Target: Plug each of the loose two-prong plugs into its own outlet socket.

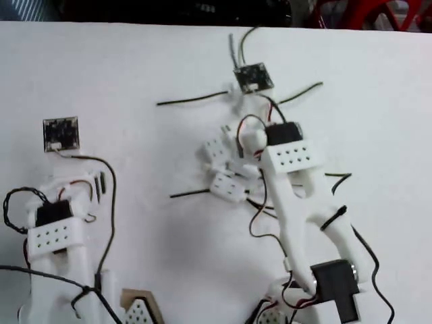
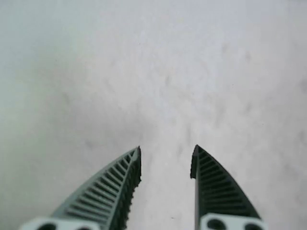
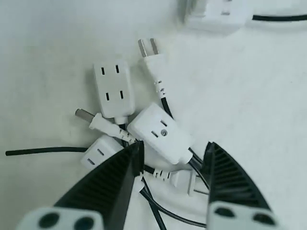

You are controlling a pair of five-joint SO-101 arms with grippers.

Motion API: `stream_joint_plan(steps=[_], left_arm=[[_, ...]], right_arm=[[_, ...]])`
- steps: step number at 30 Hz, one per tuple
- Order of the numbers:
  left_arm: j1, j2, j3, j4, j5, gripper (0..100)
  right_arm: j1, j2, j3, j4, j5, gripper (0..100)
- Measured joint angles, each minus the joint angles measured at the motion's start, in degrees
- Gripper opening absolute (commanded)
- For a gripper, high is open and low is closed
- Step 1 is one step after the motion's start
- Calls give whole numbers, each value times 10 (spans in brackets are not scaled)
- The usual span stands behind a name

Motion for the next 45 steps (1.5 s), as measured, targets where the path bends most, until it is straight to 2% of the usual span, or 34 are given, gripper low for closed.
stream_joint_plan(steps=[16, 18, 24, 26, 35, 42, 45], left_arm=[[0, 0, 0, -5, 0, 177], [0, 0, 0, -5, 0, 177], [0, 0, 0, -5, 0, 177], [0, 0, 0, -5, 0, 177], [0, 0, 0, -5, 0, 177], [0, 0, 0, -5, 0, 177], [0, 0, 0, -5, 0, 177]], right_arm=[[24, 0, 113, -9, 2, 197], [25, 0, 113, -9, 33, 197], [26, 0, 113, 35, 210, 197], [26, 0, 113, 50, 238, 197], [26, -26, 116, 103, 321, 197], [26, -161, 164, 117, 331, 197], [26, -196, 214, 86, 331, 197]])
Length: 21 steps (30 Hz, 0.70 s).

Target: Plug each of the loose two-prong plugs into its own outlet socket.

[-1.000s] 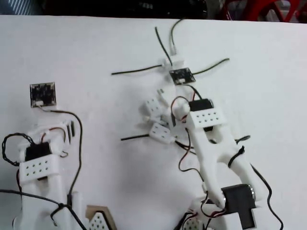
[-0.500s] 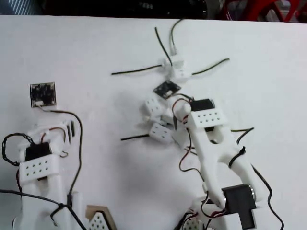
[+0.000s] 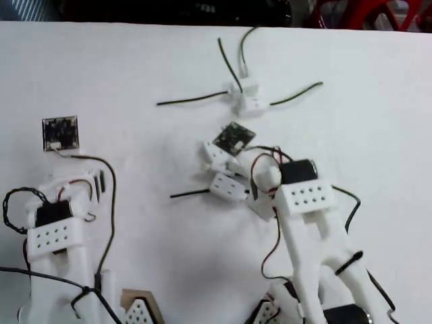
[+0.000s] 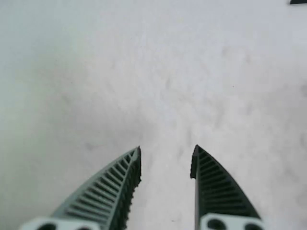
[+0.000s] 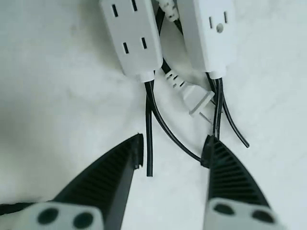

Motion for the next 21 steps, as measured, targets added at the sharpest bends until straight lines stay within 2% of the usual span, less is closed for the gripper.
stream_joint_plan(steps=[8, 21], left_arm=[[0, 0, 1, 0, 0, 178], [0, 0, 10, -16, 0, 178]], right_arm=[[0, 10, 70, -120, 78, 197], [10, 164, 70, -261, 86, 197]])
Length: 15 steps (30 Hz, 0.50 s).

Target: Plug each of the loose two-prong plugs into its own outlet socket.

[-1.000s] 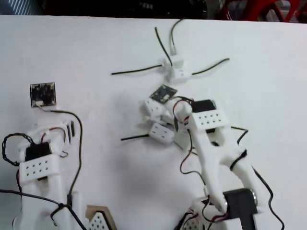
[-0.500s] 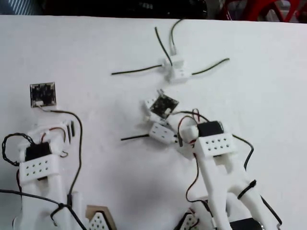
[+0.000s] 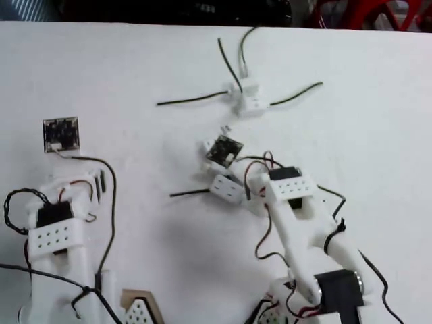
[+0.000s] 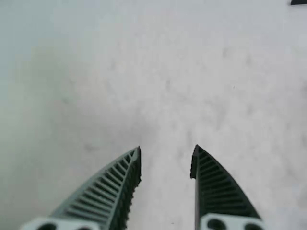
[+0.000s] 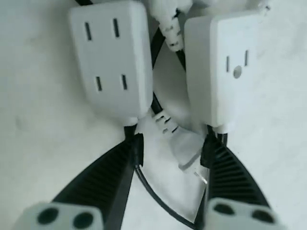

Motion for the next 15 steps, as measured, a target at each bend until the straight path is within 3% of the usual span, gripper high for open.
stream_joint_plan(steps=[9, 15], left_arm=[[0, 0, 0, 0, 0, 178], [0, 0, 0, 0, 0, 178]], right_arm=[[40, 70, -25, -41, 4, 188], [44, 97, -58, -20, 4, 44]])
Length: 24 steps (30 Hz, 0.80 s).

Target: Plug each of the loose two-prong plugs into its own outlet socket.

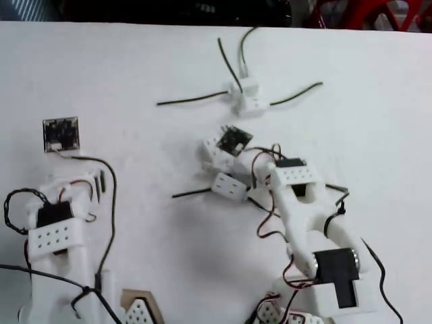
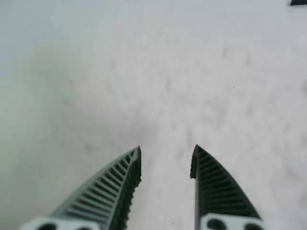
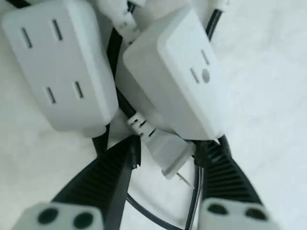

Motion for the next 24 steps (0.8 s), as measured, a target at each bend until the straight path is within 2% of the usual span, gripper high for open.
stream_joint_plan(steps=[1, 12, 24], left_arm=[[0, 0, 0, 0, 0, 178], [0, 0, 0, 0, 0, 178], [0, 0, 0, 0, 0, 178]], right_arm=[[2, 1, -4, 1, 0, 16], [-1, -40, -11, 52, -2, 17], [-11, -345, -10, 184, -1, 17]])
